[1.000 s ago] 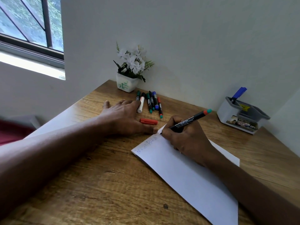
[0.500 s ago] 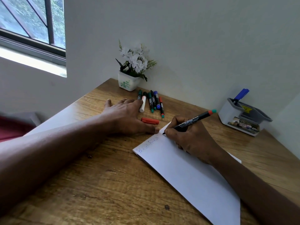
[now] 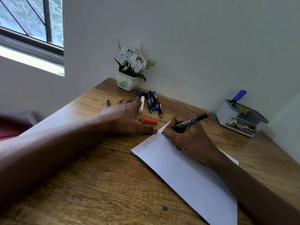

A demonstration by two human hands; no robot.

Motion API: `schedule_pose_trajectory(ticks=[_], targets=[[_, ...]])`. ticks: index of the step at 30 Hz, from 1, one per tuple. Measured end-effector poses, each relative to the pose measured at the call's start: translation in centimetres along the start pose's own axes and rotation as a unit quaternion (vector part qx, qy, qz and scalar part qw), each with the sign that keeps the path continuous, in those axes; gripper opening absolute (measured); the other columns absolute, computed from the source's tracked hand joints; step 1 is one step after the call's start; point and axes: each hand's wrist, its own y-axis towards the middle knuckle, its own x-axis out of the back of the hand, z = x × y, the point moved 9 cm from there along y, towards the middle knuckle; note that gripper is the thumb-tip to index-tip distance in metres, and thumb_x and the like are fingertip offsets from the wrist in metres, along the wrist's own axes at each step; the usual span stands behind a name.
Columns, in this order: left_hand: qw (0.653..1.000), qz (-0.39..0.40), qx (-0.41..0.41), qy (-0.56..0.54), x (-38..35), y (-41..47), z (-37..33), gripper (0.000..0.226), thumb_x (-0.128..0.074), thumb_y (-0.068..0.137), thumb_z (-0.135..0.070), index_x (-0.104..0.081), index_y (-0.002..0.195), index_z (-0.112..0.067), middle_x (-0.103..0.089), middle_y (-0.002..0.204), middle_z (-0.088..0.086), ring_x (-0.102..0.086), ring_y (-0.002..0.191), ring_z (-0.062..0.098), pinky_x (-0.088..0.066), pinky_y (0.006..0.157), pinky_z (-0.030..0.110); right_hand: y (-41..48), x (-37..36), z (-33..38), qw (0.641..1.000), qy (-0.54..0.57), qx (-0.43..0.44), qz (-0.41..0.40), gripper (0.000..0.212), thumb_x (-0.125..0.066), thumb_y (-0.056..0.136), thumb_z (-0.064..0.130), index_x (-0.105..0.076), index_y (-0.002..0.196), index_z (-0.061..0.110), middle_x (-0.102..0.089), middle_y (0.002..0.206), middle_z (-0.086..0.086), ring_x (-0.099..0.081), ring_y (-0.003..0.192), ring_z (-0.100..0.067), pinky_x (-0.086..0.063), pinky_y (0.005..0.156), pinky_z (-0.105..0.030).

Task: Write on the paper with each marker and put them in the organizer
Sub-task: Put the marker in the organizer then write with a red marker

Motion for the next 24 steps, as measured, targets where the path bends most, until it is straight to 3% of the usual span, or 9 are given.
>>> schedule_pose_trajectory(ticks=[18, 24], targets=[[1.000, 0.002, 0.000, -0.010, -0.03, -0.20, -0.07, 0.119, -0.055, 0.070, -0.092, -0.017, 0.163, -0.029, -0.018, 0.173, 0.001, -0.016, 0.159, 0.024, -0.004, 0.126, 0.066, -0.33, 0.71, -0.84, 0.996, 0.046, -0.061, -0.038, 0.010, -0.068, 0.090, 0.008, -0.068, 0.081, 0.004, -0.056, 0.048, 0.000, -0.048, 0.037, -0.006, -0.037, 0.037, -0.018], [1.000, 0.004, -0.001, -0.015, -0.05, -0.28, -0.08, 0.117, -0.055, 0.070, -0.092, -0.017, 0.163, -0.031, -0.017, 0.173, 0.001, -0.016, 0.159, 0.025, -0.004, 0.125, 0.066, -0.10, 0.41, -0.80, 0.996, 0.040, -0.073, -0.017, 0.010, -0.069, 0.090, 0.009, -0.067, 0.082, 0.002, -0.057, 0.050, -0.001, -0.049, 0.038, -0.007, -0.038, 0.037, -0.019]])
